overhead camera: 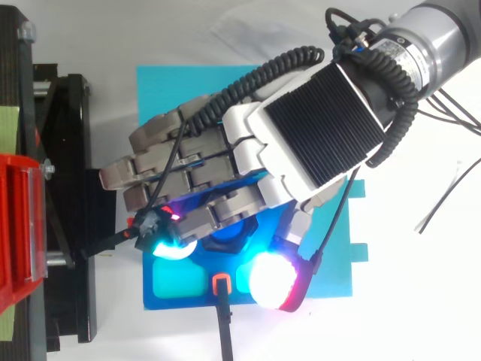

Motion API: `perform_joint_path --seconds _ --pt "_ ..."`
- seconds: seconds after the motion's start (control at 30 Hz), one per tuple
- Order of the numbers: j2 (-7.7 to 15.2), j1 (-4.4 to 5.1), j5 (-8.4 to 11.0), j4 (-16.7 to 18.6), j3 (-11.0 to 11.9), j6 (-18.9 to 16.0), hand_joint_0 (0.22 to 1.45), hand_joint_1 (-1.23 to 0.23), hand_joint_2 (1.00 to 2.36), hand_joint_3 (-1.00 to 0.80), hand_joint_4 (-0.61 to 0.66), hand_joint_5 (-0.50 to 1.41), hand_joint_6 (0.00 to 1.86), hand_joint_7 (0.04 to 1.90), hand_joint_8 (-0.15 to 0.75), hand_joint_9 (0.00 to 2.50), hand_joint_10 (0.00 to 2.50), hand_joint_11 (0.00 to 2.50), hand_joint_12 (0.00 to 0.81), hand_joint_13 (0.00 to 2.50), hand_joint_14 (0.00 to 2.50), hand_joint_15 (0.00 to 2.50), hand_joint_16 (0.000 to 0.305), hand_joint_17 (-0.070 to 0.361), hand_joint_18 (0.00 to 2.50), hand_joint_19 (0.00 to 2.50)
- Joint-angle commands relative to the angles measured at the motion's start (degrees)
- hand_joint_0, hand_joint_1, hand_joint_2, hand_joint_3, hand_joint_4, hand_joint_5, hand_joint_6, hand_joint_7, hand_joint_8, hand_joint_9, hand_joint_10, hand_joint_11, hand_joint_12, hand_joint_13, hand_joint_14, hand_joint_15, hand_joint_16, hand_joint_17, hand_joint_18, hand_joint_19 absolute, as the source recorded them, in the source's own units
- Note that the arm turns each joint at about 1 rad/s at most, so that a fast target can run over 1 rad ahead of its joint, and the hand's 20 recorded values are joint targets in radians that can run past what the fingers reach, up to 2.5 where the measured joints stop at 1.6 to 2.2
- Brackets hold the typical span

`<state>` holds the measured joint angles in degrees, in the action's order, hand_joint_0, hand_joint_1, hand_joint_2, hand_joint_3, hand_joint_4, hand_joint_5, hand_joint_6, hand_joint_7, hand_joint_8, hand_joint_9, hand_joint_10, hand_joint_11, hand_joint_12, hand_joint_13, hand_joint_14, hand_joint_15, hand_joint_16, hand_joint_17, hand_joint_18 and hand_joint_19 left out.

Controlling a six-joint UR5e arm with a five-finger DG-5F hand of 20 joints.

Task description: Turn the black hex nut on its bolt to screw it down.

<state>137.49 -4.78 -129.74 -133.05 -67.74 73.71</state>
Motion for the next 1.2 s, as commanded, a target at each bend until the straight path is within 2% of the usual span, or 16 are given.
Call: perform_joint_path --seconds 0.0,0.17,0.27,0.4,0.6,0.8,0.93,1.03,1.17 --pt "0.1 -0.41 -0.34 0.0 0.1 0.0 0.44 -0.34 1.0 -0.5 0.37 -0.11 0.75 0.64 0.378 0.62 0.01 0.33 0.399 0.44 0.0 0.09 0.062 0.14 0.52 0.47" --pt "0.1 -1.02 -1.13 0.0 0.1 -0.1 0.45 -0.33 1.0 -0.5 0.36 -0.12 0.6 0.88 0.375 0.62 0.01 0.33 0.398 0.45 0.0 0.08 0.062 0.14 0.52 0.47" --pt "0.1 -1.46 -1.31 -0.1 0.0 -0.1 0.45 -0.33 1.0 -0.5 0.36 -0.13 0.57 0.93 0.372 0.61 0.01 0.32 0.397 0.45 0.0 0.08 0.062 0.139 0.53 0.48" --pt "0.0 -2.08 -1.4 0.2 0.1 -0.1 0.45 -0.32 1.0 -0.5 0.36 -0.13 0.56 0.95 0.371 0.61 0.01 0.32 0.396 0.45 0.0 0.08 0.062 0.14 0.52 0.47" --pt "0.0 -2.43 -1.92 0.3 0.1 -0.1 0.45 -0.32 1.0 -0.5 0.35 -0.13 0.5 1.03 0.371 0.61 0.01 0.32 0.397 0.45 0.0 0.08 0.062 0.14 0.52 0.47" --pt "0.0 -3.04 -2.01 0.0 0.1 -0.1 0.45 -0.32 1.0 -0.5 0.34 -0.14 0.5 0.98 0.37 0.61 0.01 0.32 0.397 0.45 0.0 0.08 0.062 0.14 0.52 0.47" --pt "0.0 -3.66 -2.89 0.0 0.0 -0.1 0.45 -0.32 1.0 -0.5 0.34 -0.14 0.5 0.97 0.371 0.61 0.01 0.32 0.397 0.44 0.0 0.08 0.062 0.14 0.52 0.47" --pt "0.0 -4.19 -3.59 0.3 0.2 -0.6 0.45 -0.32 1.0 -0.5 0.35 -0.14 0.5 0.97 0.372 0.61 0.01 0.32 0.397 0.44 0.0 0.08 0.062 0.14 0.52 0.47" --pt "0.0 -4.1 -3.77 0.0 1.6 -1.6 0.45 -0.32 1.0 -0.5 0.34 -0.13 0.5 0.97 0.371 0.62 0.01 0.32 0.397 0.45 0.0 0.08 0.062 0.14 0.53 0.48"
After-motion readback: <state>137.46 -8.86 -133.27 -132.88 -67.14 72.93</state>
